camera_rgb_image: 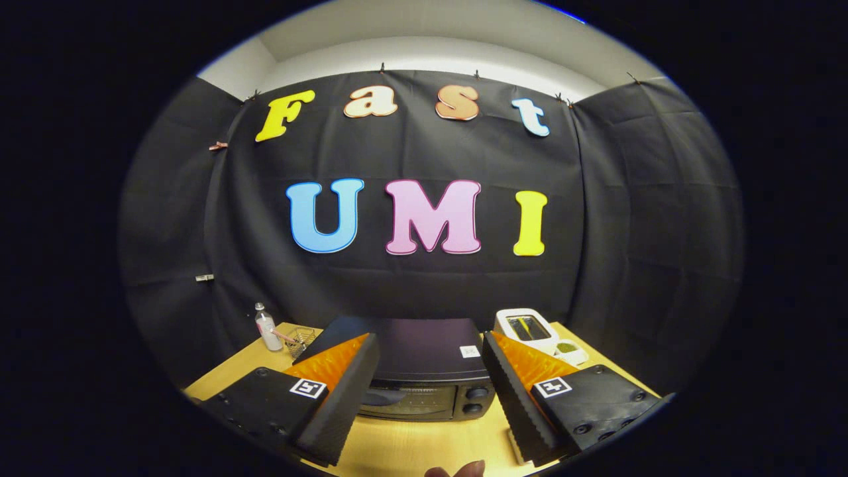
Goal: Open the toaster oven, put the food inside, and close the toaster oven door.
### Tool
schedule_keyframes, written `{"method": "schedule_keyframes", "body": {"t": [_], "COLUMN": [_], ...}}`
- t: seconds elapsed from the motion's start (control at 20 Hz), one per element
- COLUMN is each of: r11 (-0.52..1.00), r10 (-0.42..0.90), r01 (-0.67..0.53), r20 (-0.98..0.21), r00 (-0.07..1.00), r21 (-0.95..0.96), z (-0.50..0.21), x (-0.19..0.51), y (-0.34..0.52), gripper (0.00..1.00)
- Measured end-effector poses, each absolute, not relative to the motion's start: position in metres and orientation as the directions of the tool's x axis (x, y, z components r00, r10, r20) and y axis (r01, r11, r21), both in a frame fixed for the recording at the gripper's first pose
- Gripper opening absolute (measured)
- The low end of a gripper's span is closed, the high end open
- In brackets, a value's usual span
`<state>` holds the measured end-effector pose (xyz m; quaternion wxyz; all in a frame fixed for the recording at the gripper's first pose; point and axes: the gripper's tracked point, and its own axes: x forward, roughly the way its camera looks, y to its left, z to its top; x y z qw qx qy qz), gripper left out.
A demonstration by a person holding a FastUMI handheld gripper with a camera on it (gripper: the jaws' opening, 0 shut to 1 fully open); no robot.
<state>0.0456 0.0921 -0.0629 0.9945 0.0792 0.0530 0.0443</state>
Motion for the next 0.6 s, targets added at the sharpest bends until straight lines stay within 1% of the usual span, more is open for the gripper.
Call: {"method": "schedule_keyframes", "body": {"t": [0.25, 0.45, 0.6], "r11": [0.986, 0.989, 0.988], "r10": [0.095, 0.115, 0.142], "r01": [-0.063, -0.079, -0.112], "r20": [-0.206, -0.304, -0.326], "r00": [0.974, 0.946, 0.935], "r21": [0.155, 0.128, 0.111], "z": [-0.123, -0.167, -0.177], "x": [0.080, 0.089, 0.093], "y": [0.119, 0.141, 0.160], "gripper": [0.97, 0.98, 0.98]}}
